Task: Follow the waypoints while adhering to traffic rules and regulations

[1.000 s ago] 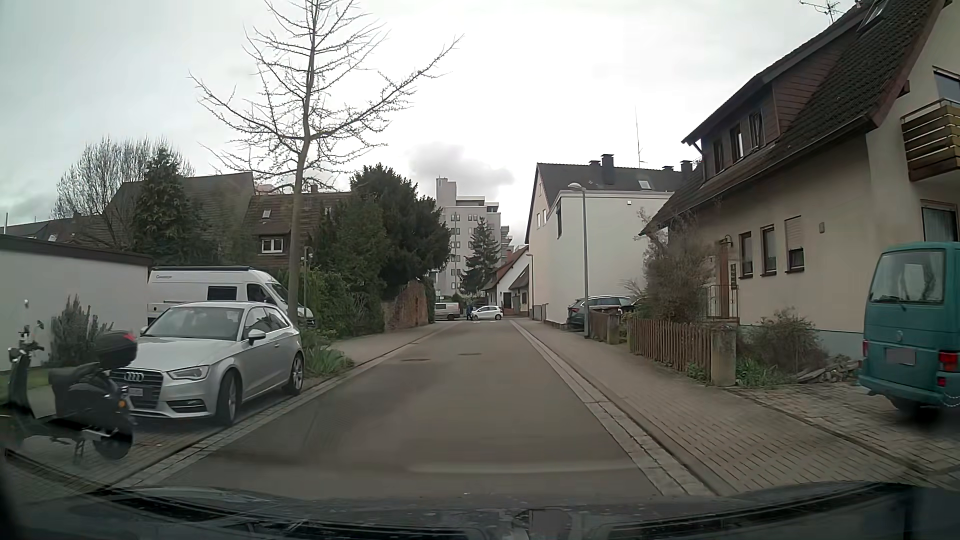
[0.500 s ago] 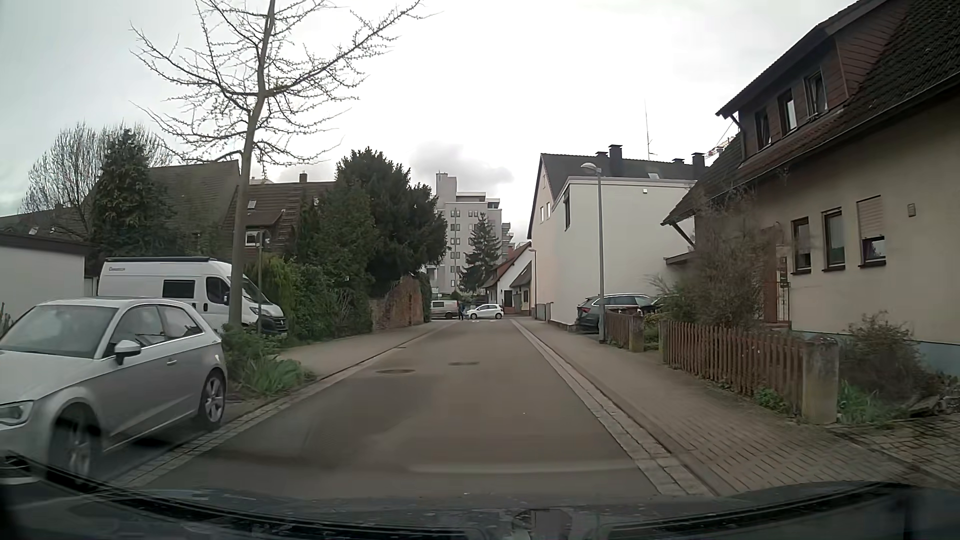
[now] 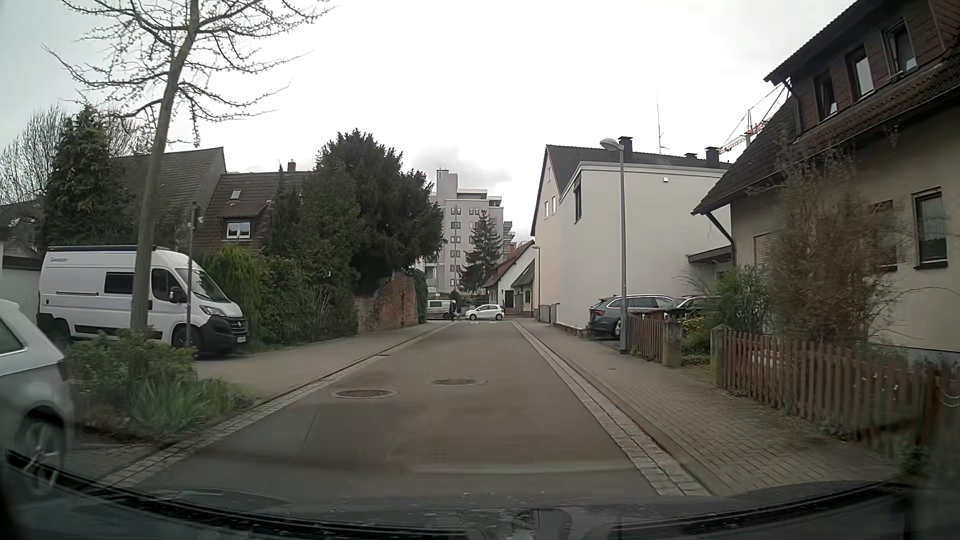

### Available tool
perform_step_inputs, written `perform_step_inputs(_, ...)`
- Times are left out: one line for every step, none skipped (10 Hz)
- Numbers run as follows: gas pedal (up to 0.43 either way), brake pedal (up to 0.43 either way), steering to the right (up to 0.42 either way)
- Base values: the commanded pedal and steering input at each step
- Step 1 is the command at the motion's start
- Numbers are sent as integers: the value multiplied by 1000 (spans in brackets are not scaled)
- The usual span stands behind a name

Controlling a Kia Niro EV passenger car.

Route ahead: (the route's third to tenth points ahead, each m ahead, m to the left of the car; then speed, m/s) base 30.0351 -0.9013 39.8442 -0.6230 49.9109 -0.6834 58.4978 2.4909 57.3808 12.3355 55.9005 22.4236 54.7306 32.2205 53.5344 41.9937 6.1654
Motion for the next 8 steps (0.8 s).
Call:
perform_step_inputs(98,0,1)
perform_step_inputs(98,0,1)
perform_step_inputs(98,0,1)
perform_step_inputs(98,0,1)
perform_step_inputs(98,0,0)
perform_step_inputs(98,0,0)
perform_step_inputs(98,0,0)
perform_step_inputs(98,0,0)
